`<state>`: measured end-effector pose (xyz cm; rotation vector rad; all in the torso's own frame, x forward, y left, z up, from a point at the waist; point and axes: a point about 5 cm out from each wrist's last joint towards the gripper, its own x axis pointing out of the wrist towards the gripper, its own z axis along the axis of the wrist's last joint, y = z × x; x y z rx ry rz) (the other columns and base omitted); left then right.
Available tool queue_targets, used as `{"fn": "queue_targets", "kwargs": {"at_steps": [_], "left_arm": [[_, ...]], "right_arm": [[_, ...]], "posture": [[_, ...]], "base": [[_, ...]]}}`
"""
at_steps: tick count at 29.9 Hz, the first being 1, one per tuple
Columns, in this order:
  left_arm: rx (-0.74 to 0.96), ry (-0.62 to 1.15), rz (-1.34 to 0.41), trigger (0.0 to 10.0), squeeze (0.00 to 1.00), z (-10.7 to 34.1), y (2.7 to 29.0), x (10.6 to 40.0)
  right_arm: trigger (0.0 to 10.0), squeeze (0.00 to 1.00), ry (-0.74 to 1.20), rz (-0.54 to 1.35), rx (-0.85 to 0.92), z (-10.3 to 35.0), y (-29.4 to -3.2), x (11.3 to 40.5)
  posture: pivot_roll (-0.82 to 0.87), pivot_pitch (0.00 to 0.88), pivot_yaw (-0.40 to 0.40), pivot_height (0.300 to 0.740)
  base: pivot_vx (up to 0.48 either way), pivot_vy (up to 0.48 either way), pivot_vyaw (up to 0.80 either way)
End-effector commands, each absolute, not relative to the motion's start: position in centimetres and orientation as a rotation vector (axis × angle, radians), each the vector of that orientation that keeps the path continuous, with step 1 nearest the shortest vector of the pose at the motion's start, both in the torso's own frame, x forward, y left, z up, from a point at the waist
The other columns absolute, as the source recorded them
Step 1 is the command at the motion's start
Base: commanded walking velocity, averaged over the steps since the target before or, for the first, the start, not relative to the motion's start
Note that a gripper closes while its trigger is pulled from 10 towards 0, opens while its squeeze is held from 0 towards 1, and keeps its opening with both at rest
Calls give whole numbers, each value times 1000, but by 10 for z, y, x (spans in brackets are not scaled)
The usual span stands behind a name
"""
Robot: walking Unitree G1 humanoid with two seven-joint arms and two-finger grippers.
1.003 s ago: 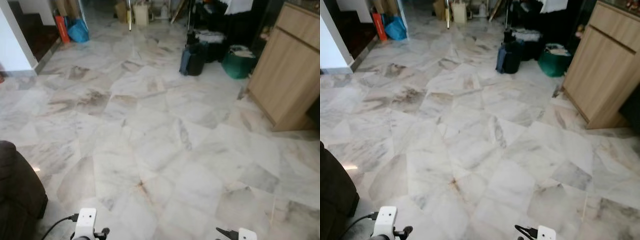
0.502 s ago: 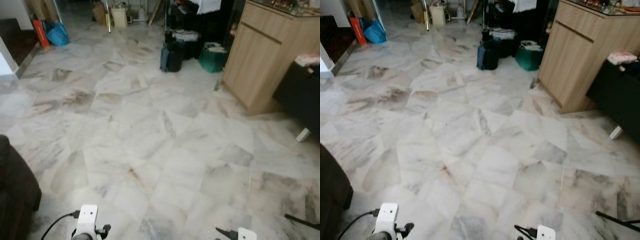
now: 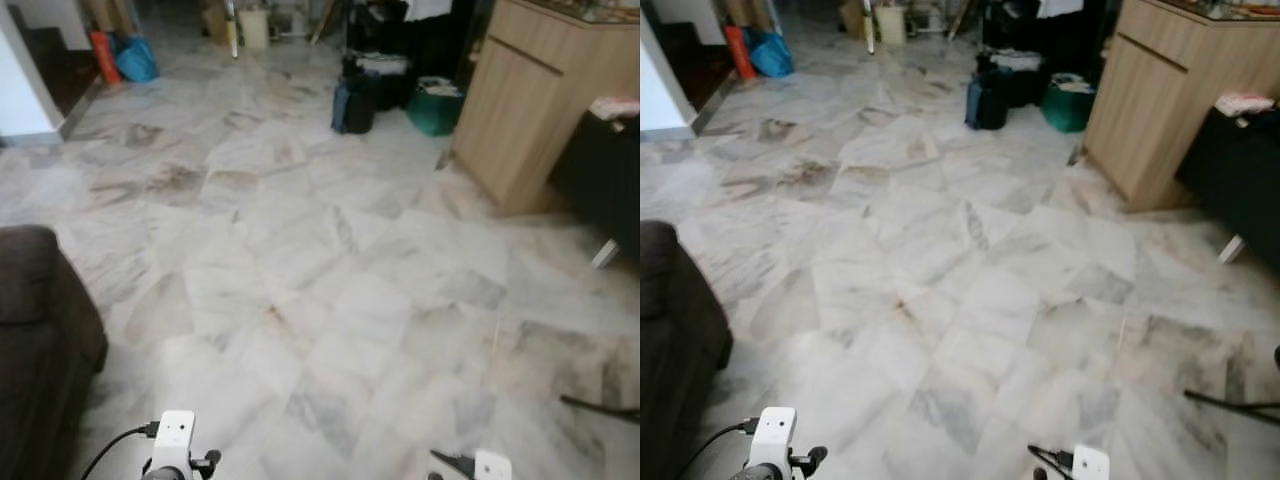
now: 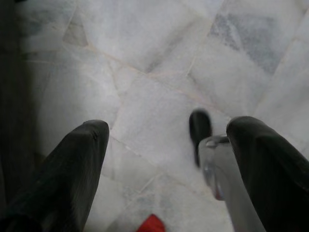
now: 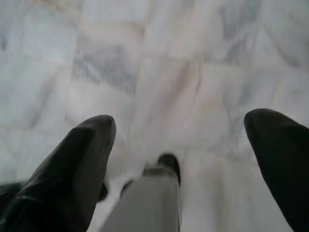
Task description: Move the pillow to the sofa from floor
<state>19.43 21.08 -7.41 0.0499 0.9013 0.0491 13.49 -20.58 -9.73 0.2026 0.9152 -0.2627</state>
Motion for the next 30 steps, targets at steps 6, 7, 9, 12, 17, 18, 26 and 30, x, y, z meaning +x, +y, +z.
{"fn": "queue_targets", "kwargs": {"at_steps": [6,7,9,12,17,18,26,30], "left_arm": [[92,920,40,10000,0,-74,217,193],[91,920,41,10000,0,-74,217,193],[90,920,42,10000,0,-74,217,193],[91,920,41,10000,0,-74,216,193],[97,922,40,10000,0,-73,217,194],[98,922,41,10000,0,-73,217,194],[88,913,52,10000,0,-73,217,195],[80,913,61,10000,0,-73,217,194]], "right_arm": [[10000,0,921,-257,206,-98,-202,135],[10000,0,921,-257,206,-98,-202,135],[10000,0,921,-256,205,-98,-203,136],[10000,0,918,-254,204,-98,-203,136],[10000,0,912,-255,214,-97,-202,137],[10000,0,911,-254,215,-97,-202,137],[10000,0,913,-243,209,-97,-202,139],[10000,0,920,-237,196,-97,-203,138]], "posture": [[13,13,16,740],[13,14,16,740],[14,14,15,740],[21,17,14,740],[39,23,17,740],[39,23,17,740],[54,24,9,740],[58,25,-1,740]], "base": [[0,0,0],[0,0,0],[0,0,0],[0,0,0],[0,0,0],[0,0,0],[0,0,0],[0,0,0]]}}
